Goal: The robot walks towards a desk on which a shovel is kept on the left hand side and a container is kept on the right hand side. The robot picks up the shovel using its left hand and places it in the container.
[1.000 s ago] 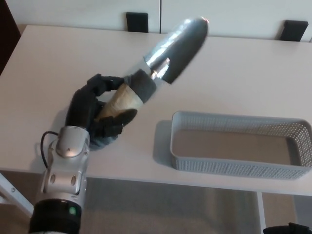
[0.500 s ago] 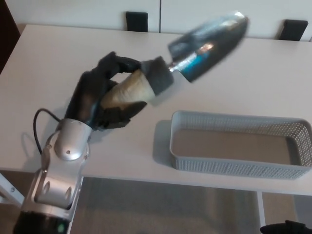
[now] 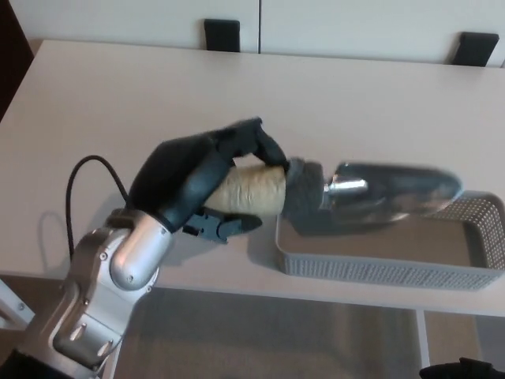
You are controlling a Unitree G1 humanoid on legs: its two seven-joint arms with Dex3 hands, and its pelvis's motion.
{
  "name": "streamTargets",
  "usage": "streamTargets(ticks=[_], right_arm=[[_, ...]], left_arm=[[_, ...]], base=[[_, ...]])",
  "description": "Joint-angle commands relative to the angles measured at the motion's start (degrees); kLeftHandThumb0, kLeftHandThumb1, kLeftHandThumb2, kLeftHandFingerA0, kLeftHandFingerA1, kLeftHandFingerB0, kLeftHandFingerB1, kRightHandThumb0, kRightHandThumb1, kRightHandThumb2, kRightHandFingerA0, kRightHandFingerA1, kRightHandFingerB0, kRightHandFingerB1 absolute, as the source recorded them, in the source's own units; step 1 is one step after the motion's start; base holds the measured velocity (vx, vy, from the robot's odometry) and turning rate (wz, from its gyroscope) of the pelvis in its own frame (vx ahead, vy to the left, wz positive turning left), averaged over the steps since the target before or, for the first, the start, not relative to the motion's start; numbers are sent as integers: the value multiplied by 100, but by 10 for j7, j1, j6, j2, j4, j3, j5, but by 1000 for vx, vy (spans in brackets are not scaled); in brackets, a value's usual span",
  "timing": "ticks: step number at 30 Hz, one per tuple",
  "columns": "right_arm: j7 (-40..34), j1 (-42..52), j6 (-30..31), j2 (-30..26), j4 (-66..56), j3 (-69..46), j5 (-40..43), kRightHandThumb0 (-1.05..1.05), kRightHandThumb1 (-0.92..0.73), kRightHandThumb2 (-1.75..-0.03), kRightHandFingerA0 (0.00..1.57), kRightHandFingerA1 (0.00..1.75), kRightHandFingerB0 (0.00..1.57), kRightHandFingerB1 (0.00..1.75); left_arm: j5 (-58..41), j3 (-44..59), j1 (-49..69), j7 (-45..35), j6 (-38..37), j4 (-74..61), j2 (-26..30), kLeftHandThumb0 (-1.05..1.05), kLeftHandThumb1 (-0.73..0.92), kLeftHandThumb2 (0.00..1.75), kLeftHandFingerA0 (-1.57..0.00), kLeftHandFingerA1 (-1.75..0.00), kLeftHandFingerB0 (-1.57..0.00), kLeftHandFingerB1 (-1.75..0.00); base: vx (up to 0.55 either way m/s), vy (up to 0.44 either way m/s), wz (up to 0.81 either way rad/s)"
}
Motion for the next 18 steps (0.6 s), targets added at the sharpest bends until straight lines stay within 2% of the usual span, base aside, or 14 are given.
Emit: streamTargets(ticks=[1, 2, 3, 4, 5, 8, 9, 11, 12, 13, 14, 16, 17, 18], right_arm=[[5, -2, 3, -13, 4, 3, -5, -27, -57, -56, 60, 53, 47, 44], [5, -4, 7, -13, 1, 4, -5, -27, -58, -56, 60, 53, 47, 44], [6, -4, 7, -14, 0, 5, -6, -28, -58, -57, 60, 53, 46, 44], [5, -6, 4, -15, 3, 6, -8, -28, -58, -57, 60, 53, 47, 44], [6, -6, 4, -15, 3, 7, -8, -28, -57, -57, 60, 54, 47, 44], [6, -7, 4, -13, 3, 6, -4, -27, -57, -56, 60, 54, 46, 45], [7, -7, 4, -13, 4, 5, -3, -27, -57, -56, 60, 54, 46, 45], [6, -6, 7, -13, 0, 6, -6, -27, -57, -56, 61, 54, 47, 45], [6, -4, 8, -14, -4, 6, -7, -27, -57, -57, 60, 54, 47, 44], [8, -6, 16, -15, -10, 7, -8, -27, -58, -57, 60, 53, 47, 44], [8, -7, 13, -15, -7, 7, -8, -27, -57, -56, 60, 53, 47, 44], [9, -7, 7, -15, -2, 6, -6, -27, -57, -57, 59, 54, 47, 45], [9, -7, 10, -15, -5, 7, -7, -28, -57, -57, 59, 53, 47, 44], [8, -9, 14, -15, -8, 8, -9, -28, -57, -57, 59, 53, 47, 44]], left_arm=[[69, -24, -20, 35, -58, 26, 24, -11, 77, 62, -69, -175, -54, -156], [77, -27, -23, 41, -58, 30, 27, -21, 60, 84, -107, -142, -76, -125], [83, -32, -27, 45, -65, 37, 30, -20, 59, 83, -110, -144, -74, -123], [84, -34, -29, 47, -70, 43, 30, -3, 72, 59, -83, -174, -61, -147], [86, -37, -31, 49, -75, 48, 32, -12, 67, 57, -73, -175, -61, -138], [103, -48, -41, 70, -92, 69, 34, -14, 66, 56, -76, -175, -76, -108], [107, -50, -43, 75, -96, 74, 33, -14, 66, 56, -76, -175, -76, -108], [116, -57, -51, 86, -102, 87, 28, -20, 63, 56, -80, -173, -86, -62], [114, -59, -56, 89, -108, 95, 25, -21, 66, 59, -83, -172, -87, -58], [113, -58, -60, 93, -113, 100, 23, -19, 72, 61, -85, -173, -86, -63], [108, -59, -67, 88, -119, 108, 20, -21, 78, 63, -83, -173, -81, -81], [110, -64, -80, 74, -118, 115, 17, -23, 82, 67, -84, -170, -77, -73], [116, -67, -88, 75, -118, 119, 16, -22, 80, 65, -85, -171, -70, -89], [123, -70, -93, 82, -122, 123, 16, -22, 80, 65, -85, -171, -70, -89]], base=[[0, 0, 0], [0, 0, 0], [0, 0, 0], [0, 0, 0], [0, 0, 0], [0, 0, 0], [0, 0, 0], [0, 0, 0], [0, 0, 0], [0, 0, 0], [0, 0, 0], [0, 0, 0], [0, 0, 0], [0, 0, 0]])
